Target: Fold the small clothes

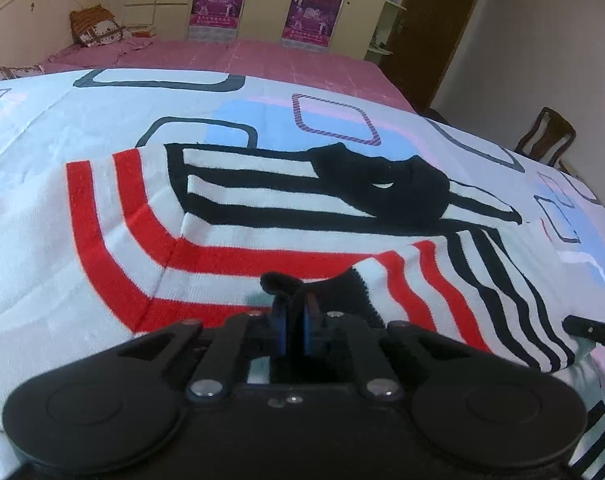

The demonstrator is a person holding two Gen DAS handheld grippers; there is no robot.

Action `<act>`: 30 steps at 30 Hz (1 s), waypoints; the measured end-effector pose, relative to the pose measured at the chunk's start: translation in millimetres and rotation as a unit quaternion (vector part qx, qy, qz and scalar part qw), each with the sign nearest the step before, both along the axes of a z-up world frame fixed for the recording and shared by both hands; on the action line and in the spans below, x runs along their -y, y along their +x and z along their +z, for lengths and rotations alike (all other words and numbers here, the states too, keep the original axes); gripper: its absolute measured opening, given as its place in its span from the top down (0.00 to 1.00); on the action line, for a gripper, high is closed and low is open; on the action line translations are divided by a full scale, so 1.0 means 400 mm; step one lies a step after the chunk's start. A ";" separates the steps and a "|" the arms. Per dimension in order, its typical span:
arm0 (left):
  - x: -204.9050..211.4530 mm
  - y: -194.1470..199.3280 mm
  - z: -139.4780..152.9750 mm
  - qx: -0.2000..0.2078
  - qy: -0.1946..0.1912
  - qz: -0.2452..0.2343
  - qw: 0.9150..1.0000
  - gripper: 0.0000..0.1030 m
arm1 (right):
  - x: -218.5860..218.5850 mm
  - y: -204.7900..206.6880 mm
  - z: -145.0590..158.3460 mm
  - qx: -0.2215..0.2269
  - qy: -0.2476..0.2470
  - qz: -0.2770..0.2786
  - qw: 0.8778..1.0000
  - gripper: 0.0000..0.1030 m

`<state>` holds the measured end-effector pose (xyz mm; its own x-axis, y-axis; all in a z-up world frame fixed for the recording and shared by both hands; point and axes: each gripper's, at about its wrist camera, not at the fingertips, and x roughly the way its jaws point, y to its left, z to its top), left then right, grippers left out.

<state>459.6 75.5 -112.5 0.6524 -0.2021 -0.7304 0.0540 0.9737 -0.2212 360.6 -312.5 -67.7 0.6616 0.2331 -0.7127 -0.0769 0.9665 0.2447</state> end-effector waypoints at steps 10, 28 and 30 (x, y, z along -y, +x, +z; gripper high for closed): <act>-0.029 0.009 -0.001 0.003 -0.036 0.014 0.999 0.82 | 0.119 0.171 0.038 0.048 0.081 -0.078 0.992 0.58; -0.007 -0.026 0.035 0.057 0.032 0.055 0.996 0.73 | 0.129 0.256 0.016 0.034 0.000 -0.067 0.997 0.71; 0.031 -0.029 0.073 0.078 0.026 0.036 0.996 0.72 | 0.096 0.219 0.046 0.061 0.009 -0.026 0.998 0.47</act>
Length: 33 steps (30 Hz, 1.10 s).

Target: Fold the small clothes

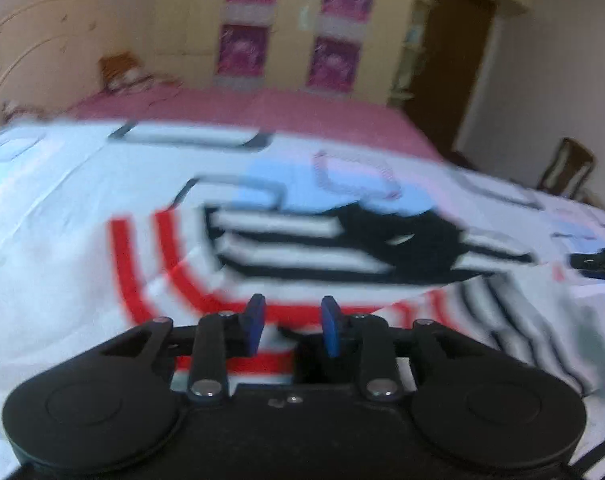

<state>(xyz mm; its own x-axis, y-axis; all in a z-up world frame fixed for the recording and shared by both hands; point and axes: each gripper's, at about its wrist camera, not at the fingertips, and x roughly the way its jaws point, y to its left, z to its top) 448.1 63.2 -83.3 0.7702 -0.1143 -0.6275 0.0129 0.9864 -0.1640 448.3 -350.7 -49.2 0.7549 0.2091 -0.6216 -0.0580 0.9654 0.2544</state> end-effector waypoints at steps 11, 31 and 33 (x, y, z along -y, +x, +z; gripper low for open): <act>0.244 0.122 -0.066 -0.048 -0.003 -0.116 0.992 0.62 | -0.212 0.009 -0.050 -0.025 -0.055 0.192 0.980 0.71; 0.257 0.013 -0.055 -0.046 0.046 -0.146 0.987 0.59 | -0.141 -0.129 -0.055 -0.064 -0.100 0.096 0.988 0.82; 0.246 -0.001 -0.030 -0.035 0.030 -0.147 0.988 0.59 | -0.155 -0.151 -0.018 -0.062 -0.104 0.088 0.989 0.82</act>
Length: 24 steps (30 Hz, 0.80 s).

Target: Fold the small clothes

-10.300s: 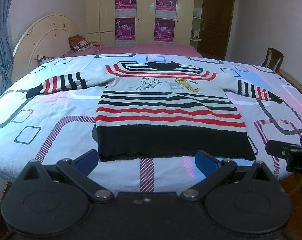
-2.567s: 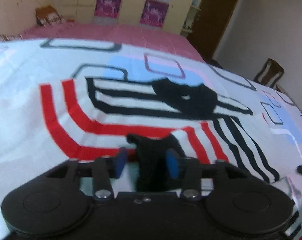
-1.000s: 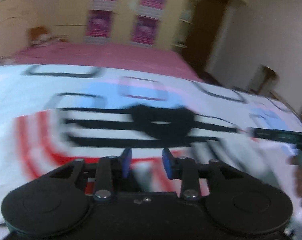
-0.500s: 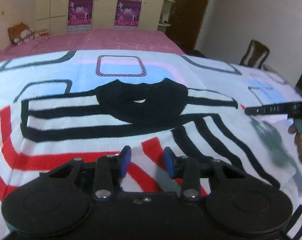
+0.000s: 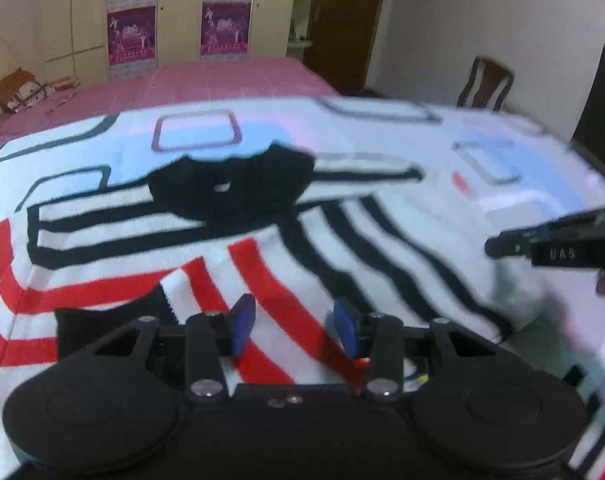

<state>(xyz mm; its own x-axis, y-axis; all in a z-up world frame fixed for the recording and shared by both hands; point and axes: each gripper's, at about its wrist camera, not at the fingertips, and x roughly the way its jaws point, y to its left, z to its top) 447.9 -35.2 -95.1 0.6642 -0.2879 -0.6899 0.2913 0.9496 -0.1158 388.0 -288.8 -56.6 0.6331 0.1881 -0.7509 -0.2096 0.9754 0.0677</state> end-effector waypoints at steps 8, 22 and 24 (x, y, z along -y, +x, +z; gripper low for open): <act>-0.056 -0.055 -0.022 -0.013 0.012 0.003 1.000 0.58 | -0.047 -0.129 -0.034 -0.008 -0.027 0.008 1.000 0.82; -0.161 -0.050 -0.029 -0.011 0.007 0.047 0.999 0.55 | -0.092 -0.120 -0.025 -0.025 0.011 -0.017 0.999 0.82; -0.162 -0.050 -0.026 -0.014 0.005 0.050 0.999 0.54 | -0.093 -0.115 -0.034 -0.029 0.005 -0.023 0.999 0.82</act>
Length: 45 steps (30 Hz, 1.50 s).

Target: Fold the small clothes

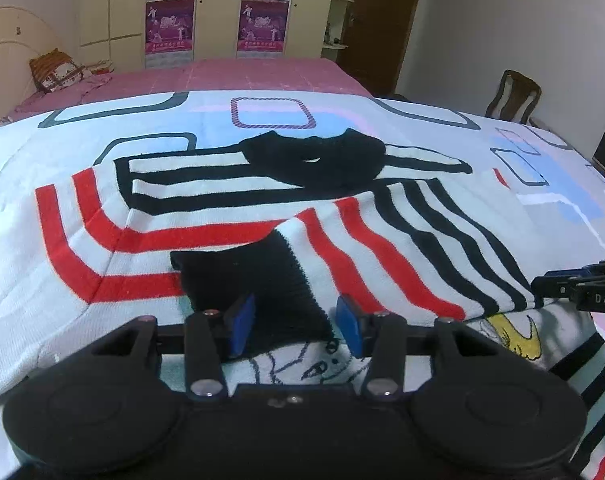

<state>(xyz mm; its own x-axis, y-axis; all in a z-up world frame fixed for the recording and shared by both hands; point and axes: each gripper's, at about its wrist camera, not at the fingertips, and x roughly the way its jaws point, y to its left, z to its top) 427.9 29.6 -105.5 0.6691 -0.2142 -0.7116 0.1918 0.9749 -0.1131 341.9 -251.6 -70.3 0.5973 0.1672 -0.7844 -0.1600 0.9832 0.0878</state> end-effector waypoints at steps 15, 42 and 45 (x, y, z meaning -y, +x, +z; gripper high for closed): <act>-0.473 -0.222 0.053 0.026 -0.074 0.264 0.961 0.36 | -0.078 -0.019 0.069 0.061 0.063 -0.028 0.996 0.43; -0.869 -0.290 0.073 0.124 -0.305 0.445 0.833 0.95 | -0.196 0.002 0.090 0.054 0.050 -0.022 0.997 0.43; -0.783 -0.232 0.100 0.124 -0.311 0.400 0.854 0.95 | -0.170 0.003 0.087 0.052 0.058 -0.036 0.996 0.43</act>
